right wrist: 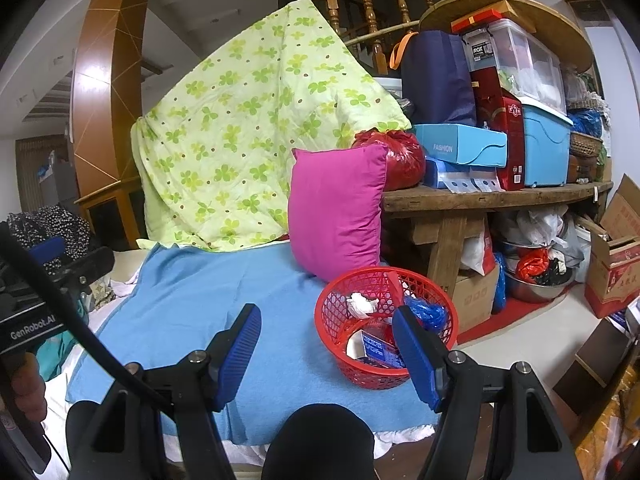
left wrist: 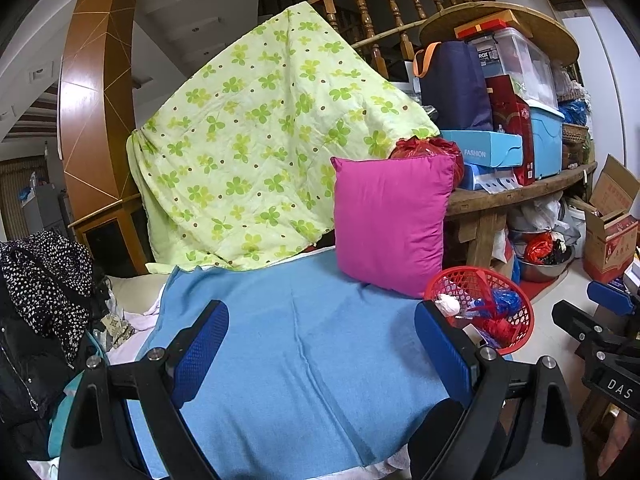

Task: Collect trash

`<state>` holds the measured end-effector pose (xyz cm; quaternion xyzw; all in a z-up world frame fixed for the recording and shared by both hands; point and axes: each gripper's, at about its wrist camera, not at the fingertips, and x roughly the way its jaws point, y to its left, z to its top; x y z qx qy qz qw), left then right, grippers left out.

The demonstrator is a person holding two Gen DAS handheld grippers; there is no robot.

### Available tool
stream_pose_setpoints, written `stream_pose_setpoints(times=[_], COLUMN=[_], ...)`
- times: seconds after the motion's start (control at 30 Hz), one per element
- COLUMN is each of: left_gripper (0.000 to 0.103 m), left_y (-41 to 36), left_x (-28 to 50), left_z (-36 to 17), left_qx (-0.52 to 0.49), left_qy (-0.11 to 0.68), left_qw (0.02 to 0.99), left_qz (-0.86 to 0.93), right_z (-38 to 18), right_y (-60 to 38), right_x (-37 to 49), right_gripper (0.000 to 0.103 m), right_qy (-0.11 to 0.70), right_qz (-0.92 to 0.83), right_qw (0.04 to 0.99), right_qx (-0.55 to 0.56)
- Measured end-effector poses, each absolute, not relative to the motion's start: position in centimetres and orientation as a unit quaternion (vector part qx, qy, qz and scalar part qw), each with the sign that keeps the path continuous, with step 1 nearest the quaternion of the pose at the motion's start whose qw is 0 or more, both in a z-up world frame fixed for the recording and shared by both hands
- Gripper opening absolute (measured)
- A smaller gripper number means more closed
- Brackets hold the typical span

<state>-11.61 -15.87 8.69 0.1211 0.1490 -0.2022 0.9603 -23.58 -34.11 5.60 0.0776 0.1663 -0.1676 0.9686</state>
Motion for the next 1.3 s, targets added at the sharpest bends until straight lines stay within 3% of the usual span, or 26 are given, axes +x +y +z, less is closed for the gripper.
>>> stream_pose_setpoints(times=[1.3], left_gripper=[0.094], left_y=[-15.97], left_x=[-11.66], left_z=[8.21], left_qx=[0.122], left_qy=[0.154], left_qw=[0.958], left_qz=[-0.209], right_z=[5.95], right_y=[-33.84], right_x=[-23.61], right_gripper=[0.072], right_qy=[0.158], right_qz=[-0.176], right_qw=[0.969], right_qx=[0.068])
